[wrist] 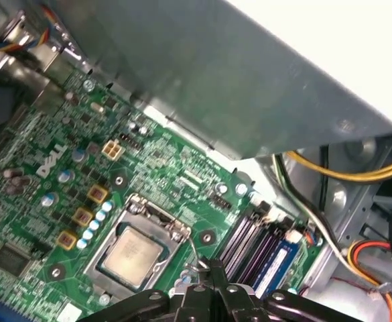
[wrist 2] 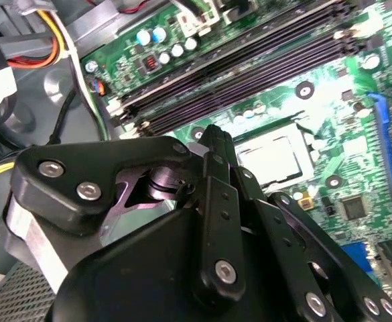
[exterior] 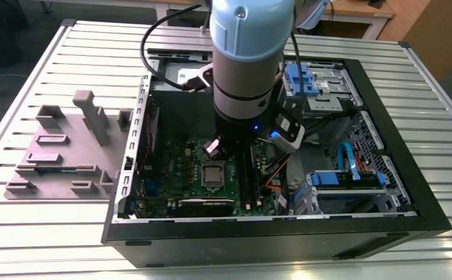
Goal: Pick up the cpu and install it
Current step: 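Close the cpu cover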
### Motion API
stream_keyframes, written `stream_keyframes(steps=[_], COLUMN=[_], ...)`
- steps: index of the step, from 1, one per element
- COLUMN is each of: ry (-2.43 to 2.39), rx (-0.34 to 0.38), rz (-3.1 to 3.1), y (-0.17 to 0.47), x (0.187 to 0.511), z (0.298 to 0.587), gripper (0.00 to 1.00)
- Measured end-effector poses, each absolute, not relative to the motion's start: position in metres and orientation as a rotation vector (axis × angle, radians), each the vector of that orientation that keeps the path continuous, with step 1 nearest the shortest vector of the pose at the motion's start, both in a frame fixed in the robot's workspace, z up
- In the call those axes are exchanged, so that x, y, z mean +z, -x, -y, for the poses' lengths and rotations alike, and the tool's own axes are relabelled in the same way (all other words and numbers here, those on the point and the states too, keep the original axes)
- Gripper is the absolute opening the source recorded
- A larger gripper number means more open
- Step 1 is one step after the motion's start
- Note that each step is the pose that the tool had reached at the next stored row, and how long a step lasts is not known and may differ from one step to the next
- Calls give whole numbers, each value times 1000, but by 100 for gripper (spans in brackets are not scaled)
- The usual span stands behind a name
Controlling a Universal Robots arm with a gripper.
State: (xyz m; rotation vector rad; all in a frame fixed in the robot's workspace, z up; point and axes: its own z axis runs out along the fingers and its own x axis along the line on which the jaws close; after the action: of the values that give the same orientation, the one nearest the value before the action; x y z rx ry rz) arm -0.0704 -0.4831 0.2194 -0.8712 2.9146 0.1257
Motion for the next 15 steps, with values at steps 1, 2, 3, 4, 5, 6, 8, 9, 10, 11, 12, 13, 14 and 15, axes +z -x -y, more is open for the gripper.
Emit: stream_keyframes(steps=[1,2,3,4,5,6,8,9,10,11,12,13,14,15], ry=[871,872,872,872,872,872,872,873,873,873,873,874,874,874], rx=[124,122,120,118,117,117,115,113,111,109,108,107,106,106], rz=[-2915,-2916,-2916,-2917,-2917,-2917,-2917,-2918,-2919,-2919,-2920,-2920,-2921,-2921], y=[70,70,70,70,70,70,70,70,70,70,69,69,69,69], x=[219,219,219,219,219,219,219,219,219,219,219,219,219,219], z=[481,478,476,475,474,473,471,470,468,467,466,465,464,464], gripper=[11,11,11,11,11,11,11,11,11,11,11,11,11,11])
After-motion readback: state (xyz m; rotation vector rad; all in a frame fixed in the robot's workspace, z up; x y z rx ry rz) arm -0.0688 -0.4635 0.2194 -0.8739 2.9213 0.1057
